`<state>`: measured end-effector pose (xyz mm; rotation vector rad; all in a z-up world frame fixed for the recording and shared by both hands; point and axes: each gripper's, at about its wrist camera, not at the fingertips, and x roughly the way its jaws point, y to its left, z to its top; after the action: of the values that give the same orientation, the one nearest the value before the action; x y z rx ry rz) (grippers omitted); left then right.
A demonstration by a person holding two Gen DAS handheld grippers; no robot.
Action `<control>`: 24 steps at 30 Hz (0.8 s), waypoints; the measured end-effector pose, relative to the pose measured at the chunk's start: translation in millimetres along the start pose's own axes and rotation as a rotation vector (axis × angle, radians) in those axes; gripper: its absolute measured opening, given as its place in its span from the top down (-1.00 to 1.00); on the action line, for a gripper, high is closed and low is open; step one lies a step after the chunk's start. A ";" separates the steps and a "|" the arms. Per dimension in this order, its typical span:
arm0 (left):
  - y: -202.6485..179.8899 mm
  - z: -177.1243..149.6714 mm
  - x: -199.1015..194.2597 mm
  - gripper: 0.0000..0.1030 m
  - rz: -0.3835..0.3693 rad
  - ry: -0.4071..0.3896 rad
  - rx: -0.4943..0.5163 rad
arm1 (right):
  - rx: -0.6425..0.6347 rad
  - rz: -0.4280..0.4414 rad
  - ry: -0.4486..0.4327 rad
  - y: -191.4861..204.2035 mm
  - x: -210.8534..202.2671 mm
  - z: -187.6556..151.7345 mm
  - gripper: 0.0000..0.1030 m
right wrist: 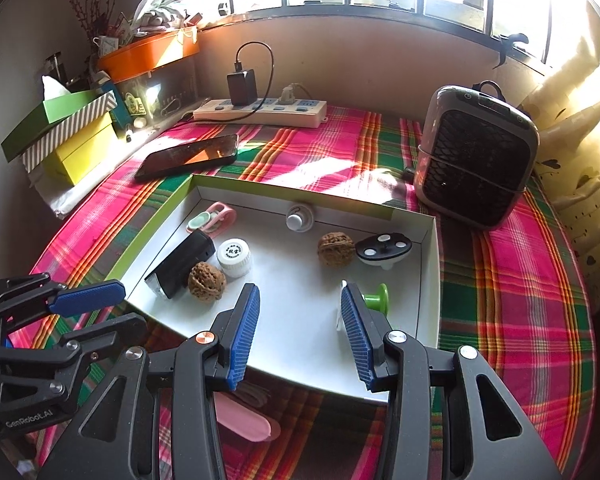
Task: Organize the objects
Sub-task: 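Withdraw the left gripper from the box while the right moves to the pink item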
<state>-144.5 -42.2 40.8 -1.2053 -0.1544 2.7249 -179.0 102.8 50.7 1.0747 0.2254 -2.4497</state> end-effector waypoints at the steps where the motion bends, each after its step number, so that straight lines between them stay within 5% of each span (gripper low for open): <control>1: 0.0 -0.5 -0.9 0.33 0.000 -0.001 0.002 | 0.000 0.002 -0.005 0.1 -2.2 -1.2 0.15; 14: -2.1 -11.0 -10.4 0.33 -0.017 -0.009 0.006 | -0.040 0.037 -0.054 8.8 -30.2 -29.5 0.15; 24: 0.8 -22.1 -4.5 0.33 -0.035 0.026 -0.003 | -0.047 0.073 -0.007 12.8 -20.9 -52.6 0.15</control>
<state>-125.2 -43.2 29.1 -1.2262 -0.1746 2.6794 -126.0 115.5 30.4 1.0359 0.2369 -2.3716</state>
